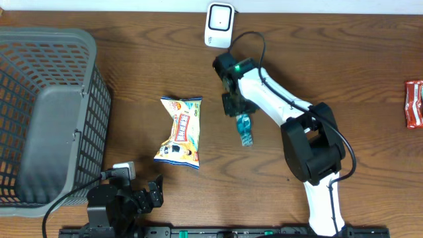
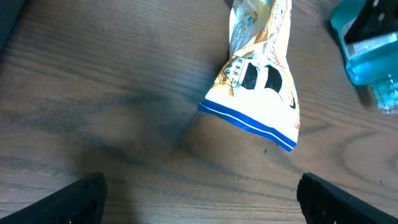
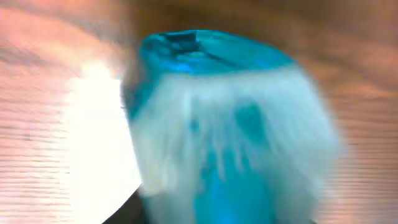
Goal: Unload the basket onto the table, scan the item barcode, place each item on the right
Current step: 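Adjust the dangling Listerine bottle in the right gripper, then regrasp the Listerine bottle by its body with the right gripper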
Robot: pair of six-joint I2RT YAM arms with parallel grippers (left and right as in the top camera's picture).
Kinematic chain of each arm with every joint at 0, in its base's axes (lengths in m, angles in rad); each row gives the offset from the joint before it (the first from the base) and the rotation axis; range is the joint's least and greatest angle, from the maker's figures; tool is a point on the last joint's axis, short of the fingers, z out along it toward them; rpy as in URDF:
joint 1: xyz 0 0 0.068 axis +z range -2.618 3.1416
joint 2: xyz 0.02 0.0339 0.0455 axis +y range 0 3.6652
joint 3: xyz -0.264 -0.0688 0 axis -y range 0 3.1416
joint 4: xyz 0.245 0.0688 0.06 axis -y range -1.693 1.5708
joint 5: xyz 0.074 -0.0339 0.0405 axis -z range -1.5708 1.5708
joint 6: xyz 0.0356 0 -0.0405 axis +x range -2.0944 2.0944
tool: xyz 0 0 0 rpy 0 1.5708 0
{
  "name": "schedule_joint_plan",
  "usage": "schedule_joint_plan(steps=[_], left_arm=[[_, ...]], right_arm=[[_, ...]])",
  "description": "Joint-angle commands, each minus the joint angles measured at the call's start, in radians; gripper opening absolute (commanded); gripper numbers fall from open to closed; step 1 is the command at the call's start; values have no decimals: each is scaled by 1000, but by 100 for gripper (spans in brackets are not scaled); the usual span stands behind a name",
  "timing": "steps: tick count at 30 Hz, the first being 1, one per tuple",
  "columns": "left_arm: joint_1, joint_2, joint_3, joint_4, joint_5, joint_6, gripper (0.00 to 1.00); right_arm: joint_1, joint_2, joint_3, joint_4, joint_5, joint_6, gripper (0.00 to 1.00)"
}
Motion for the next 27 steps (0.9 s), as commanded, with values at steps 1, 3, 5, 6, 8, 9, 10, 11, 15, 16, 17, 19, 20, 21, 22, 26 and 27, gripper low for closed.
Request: schedule_joint_plan(steps=[1,3,5,6,8,9,10,11,15,16,17,19,20,21,22,26,27], left_arm=[[-4,0,3,-11,8,6,98],[-4,0,3,-11,8,6,98],[-4,0,3,-11,8,6,97],[-4,0,3,-11,8,6,98],[-4,0,3,-11,8,6,98],[-4,0,3,-11,8,6,98],[-4,0,3,-11,8,6,98],[-4,0,3,-11,9,6,98],[-4,0,3,-11,9,6,98],[-4,0,3,-11,8,6,98],[-4,0,3,-11,8,5,98],[-4,0,3,-11,8,6,98],[-4,0,3,-11,8,6,98],[-4,0,3,-11,8,6,98],[-4,0,3,-11,8,6,98],[-4,0,3,-11,8,6,98],[-4,0,3,-11,8,6,98]], right_arm=[[-2,-4,37,-14,48,-12,31],[2,-4,37,-14,50,-13,32],[5,-4,37,-5,51,-13,42],[6,-4,37,0,51,-13,50],[6,-4,32,8,51,-13,54],[6,-4,31,8,51,-13,55],[5,-4,31,8,50,-13,54],[4,-4,31,8,51,-13,54],[3,-5,46,-39,52,-14,68],[2,-5,53,-57,52,-14,71],[0,-5,65,-77,52,-15,73],[-3,-5,95,-122,51,-16,77],[-6,-5,109,-143,51,-16,87],[-10,-9,127,-174,51,-15,91],[-16,-14,143,-201,50,-12,93],[-54,-66,160,-271,-42,-5,99],[-68,-74,159,-281,-74,-6,99]])
